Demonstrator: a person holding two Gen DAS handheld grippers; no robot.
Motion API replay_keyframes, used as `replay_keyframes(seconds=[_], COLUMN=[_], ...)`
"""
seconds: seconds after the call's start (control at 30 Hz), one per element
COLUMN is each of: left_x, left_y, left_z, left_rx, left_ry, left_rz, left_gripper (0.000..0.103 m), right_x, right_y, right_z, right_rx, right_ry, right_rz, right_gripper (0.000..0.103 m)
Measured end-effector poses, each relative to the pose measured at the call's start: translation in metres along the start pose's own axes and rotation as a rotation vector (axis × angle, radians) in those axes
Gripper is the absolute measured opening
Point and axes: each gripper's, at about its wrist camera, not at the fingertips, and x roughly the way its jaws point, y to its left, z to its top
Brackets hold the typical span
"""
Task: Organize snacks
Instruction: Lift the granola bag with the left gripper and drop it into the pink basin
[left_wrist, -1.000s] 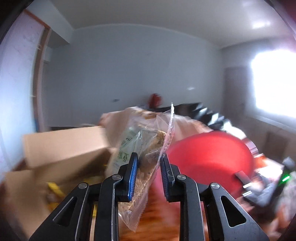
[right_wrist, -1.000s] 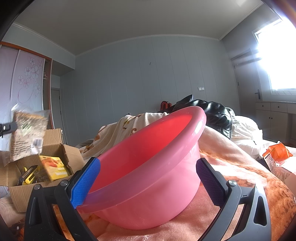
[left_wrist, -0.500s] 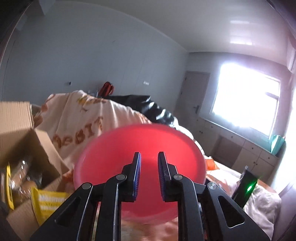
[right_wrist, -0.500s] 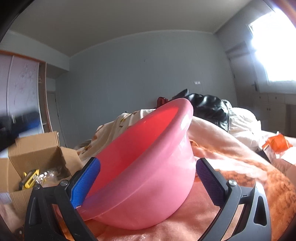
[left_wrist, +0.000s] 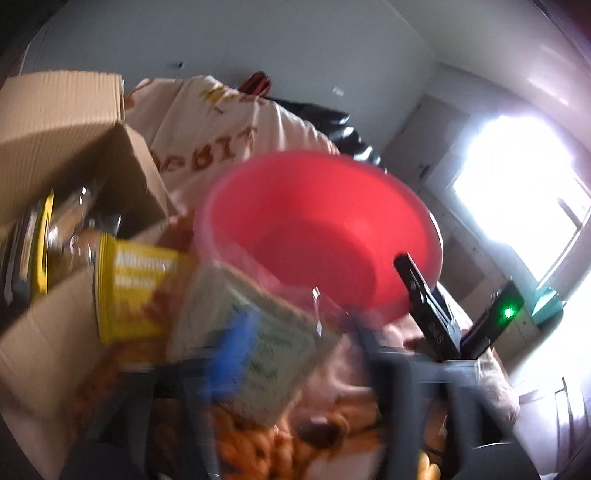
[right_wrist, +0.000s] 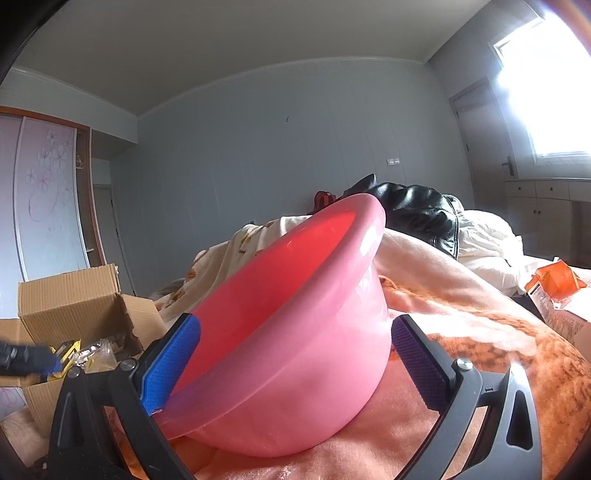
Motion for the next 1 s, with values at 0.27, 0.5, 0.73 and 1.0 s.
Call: replay_keyframes(seconds=[0.27, 0.5, 0.73, 1.0], left_x=[0.024, 0.081, 0.119, 0.079], left_y=[-0.083, -0.119, -0.084, -0.051], left_z=[-0.041, -0.074, -0.067, -0.042], left_rx=[0.395, 0.648, 0.611, 0.421], left_ry=[-0.062, 0.035, 0.129, 0.001], left_rz=[0.413, 0.623, 0.779, 0.677], left_gripper=[0.100, 0.100, 0.061, 0.022], right_x=[0.000, 0.000, 0.000, 0.002], right_y=[0.000, 0.000, 0.000, -0.002], right_z=[0.000, 0.000, 0.000, 0.001], right_rx=[0.000, 0.000, 0.000, 0.001], right_ry=[0.000, 0.000, 0.000, 0.000], right_rz=[0.000, 0.000, 0.001, 0.000], right_gripper=[0.103, 0.103, 0.103, 0.102])
